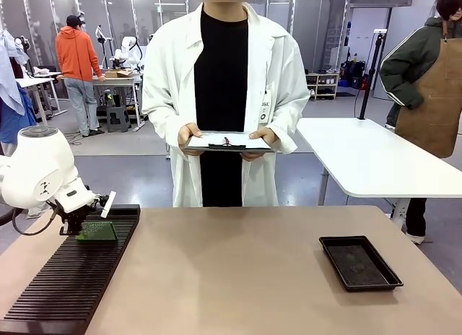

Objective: Inspect the PCB.
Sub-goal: Pick up the Blank PCB and present it to the human.

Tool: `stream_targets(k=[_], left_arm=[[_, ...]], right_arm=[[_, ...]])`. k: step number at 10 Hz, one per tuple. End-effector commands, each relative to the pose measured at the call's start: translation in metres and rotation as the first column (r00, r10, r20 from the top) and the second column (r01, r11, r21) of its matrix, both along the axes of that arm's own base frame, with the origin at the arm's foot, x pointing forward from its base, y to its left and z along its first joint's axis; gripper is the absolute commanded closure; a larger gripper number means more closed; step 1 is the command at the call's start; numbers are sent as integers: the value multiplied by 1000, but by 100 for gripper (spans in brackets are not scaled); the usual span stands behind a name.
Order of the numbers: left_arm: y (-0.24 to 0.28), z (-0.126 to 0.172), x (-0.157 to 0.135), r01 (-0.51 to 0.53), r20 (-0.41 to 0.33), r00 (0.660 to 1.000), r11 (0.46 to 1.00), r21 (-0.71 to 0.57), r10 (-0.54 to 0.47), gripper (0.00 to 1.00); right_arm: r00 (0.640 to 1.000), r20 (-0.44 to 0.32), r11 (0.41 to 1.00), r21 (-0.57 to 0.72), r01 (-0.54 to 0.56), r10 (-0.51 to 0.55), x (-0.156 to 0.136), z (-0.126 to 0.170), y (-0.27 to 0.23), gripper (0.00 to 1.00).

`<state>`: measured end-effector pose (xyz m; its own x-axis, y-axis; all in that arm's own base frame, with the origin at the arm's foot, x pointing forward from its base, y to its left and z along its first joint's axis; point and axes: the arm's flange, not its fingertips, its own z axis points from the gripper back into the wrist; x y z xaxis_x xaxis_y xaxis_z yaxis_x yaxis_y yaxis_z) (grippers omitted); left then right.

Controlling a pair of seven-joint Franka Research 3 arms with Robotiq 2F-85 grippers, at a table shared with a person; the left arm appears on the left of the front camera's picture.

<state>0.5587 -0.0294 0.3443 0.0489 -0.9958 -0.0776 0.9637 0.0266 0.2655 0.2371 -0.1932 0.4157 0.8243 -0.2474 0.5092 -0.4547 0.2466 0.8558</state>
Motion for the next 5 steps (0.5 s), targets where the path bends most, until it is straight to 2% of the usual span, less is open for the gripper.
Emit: stream_targets(k=[1,2,4,5], left_arm=[[7,22,4,-48,-24,999,999,-1,48,100],[8,33,2,-83,-42,996,996,-20,82,100],[16,63,-7,-183,-70,982,972,-146,174,100],[26,75,-14,-263,-158,961,928,-265,227,100]], right_arm=[[1000,20,1000,4,3,-3,0,1,-1,0],[1000,20,1000,4,3,-3,0,1,-1,0],[1000,20,1000,4,3,-3,0,1,-1,0],[1000,20,1000,4,3,-3,0,1,-1,0]])
